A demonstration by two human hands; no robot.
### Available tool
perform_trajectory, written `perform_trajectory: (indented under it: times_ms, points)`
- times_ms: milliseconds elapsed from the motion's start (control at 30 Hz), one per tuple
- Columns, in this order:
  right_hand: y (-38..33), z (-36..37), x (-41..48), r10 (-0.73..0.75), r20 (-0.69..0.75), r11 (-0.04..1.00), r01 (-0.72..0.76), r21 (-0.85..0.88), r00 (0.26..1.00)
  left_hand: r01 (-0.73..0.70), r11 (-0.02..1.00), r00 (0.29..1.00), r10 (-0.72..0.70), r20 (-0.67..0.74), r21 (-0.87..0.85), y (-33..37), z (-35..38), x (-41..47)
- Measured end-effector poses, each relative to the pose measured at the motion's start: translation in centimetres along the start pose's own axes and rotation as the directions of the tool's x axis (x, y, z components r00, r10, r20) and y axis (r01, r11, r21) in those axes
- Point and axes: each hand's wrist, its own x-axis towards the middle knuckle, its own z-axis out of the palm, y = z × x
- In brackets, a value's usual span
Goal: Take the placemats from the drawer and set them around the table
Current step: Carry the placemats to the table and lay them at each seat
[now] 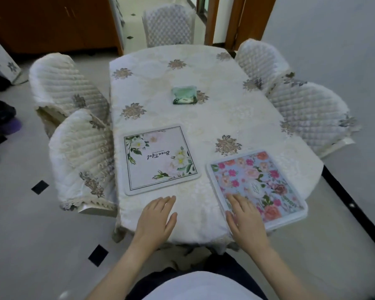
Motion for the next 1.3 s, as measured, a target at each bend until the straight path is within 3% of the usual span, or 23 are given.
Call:
perform_trajectory:
  times_ms: [267,633,833,1067,1300]
  points:
    - [9.5,-2.9,0.2,0.054,0.039,0.999,-0.054,-0.007,0.998,0.091,0.995,0.995,-0.093,-0.045,-0.03,8.2,3.1,3.1]
    - [23.8,-8.4,4.9,-0.052,0.091,0.998,0.051,0.021,0.995,0.301,0.938,0.935,-0.326,-0.136,-0.174,21.5,7.3,11.1]
    - [25.8,-8.2,8.2,-0.075,0.087,0.996,0.071,0.049,0.993,0.383,0.913,0.903,-0.403,-0.152,-0.141,22.2,9.3,12.3]
    - [27.1,-3.9,9.5,0.0,0.282,0.999,-0.011,0.034,0.959,0.608,0.775,0.79,-0.613,0.031,-0.175,20.0,13.7,11.9]
    - [27.3,-2.0,9.1,0.065,0.345,0.998,-0.062,-0.02,0.936,0.647,0.742,0.762,-0.638,0.111,-0.178,19.4,15.4,12.0]
